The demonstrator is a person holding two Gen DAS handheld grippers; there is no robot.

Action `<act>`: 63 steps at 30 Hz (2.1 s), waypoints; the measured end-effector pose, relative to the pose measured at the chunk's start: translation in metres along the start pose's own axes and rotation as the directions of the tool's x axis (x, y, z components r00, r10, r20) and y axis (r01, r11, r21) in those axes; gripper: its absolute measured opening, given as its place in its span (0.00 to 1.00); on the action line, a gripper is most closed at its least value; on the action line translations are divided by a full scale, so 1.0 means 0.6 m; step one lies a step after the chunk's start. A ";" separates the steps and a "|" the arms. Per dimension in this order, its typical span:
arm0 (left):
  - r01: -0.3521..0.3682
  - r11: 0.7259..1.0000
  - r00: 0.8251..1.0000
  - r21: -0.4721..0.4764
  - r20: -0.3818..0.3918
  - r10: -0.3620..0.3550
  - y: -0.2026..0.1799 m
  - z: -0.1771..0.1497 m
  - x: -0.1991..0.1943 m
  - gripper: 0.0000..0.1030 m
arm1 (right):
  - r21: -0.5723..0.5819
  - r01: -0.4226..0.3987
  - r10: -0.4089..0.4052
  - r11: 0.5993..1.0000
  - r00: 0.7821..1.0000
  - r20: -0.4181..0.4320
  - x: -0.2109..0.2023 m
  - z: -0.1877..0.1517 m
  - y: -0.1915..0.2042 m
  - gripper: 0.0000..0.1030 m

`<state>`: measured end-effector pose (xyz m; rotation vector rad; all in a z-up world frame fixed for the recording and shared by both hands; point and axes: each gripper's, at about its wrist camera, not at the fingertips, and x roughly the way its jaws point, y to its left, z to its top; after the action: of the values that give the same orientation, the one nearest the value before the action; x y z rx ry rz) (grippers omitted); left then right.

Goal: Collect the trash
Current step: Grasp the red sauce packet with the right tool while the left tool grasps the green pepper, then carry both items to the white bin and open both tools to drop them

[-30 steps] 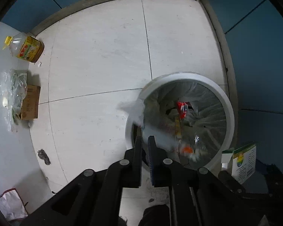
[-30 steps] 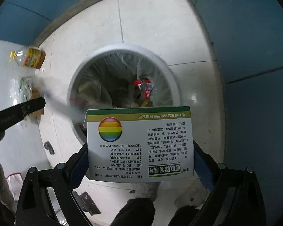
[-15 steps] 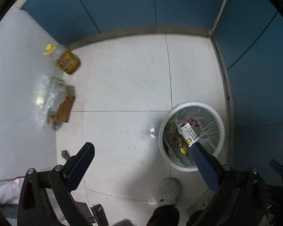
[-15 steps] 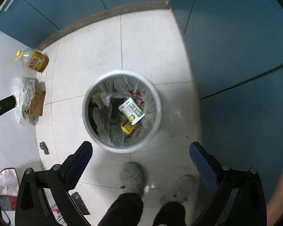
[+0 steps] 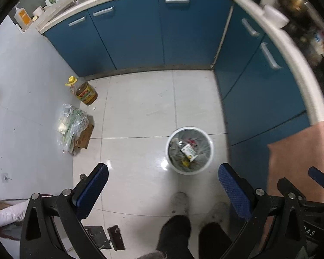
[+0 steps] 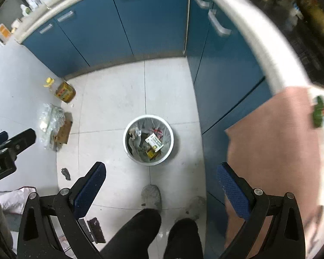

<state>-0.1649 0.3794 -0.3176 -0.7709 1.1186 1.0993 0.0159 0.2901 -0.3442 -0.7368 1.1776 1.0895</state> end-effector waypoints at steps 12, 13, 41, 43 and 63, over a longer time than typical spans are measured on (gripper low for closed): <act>0.057 0.998 0.990 0.038 0.124 -0.062 -0.016 -0.011 -0.185 1.00 | 0.076 -0.032 0.020 0.997 0.987 0.159 -0.232 -0.023 -0.028 1.00; 0.056 0.998 0.989 0.037 0.137 -0.061 -0.018 -0.012 -0.192 1.00 | 0.088 -0.043 0.028 0.995 0.985 0.173 -0.240 -0.025 -0.030 1.00; 0.040 0.761 0.999 0.648 -0.004 -0.049 -0.720 0.051 -0.033 0.93 | 0.794 0.092 -0.132 0.601 0.991 -0.015 -0.104 -0.210 -0.718 0.81; 0.068 0.736 0.998 0.674 -0.054 -0.043 -0.742 0.045 -0.009 0.63 | 0.798 0.091 -0.121 0.595 0.992 -0.022 -0.085 -0.216 -0.735 0.72; 0.126 0.789 0.992 0.602 -0.092 -0.088 -0.677 -0.028 -0.042 0.20 | 0.707 0.144 -0.233 0.692 0.972 0.030 -0.088 -0.259 -0.715 0.17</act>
<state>0.2153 0.2329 -0.3142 -0.3444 1.3619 0.5563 0.3633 -0.0092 -0.3690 -0.1740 1.2582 0.4235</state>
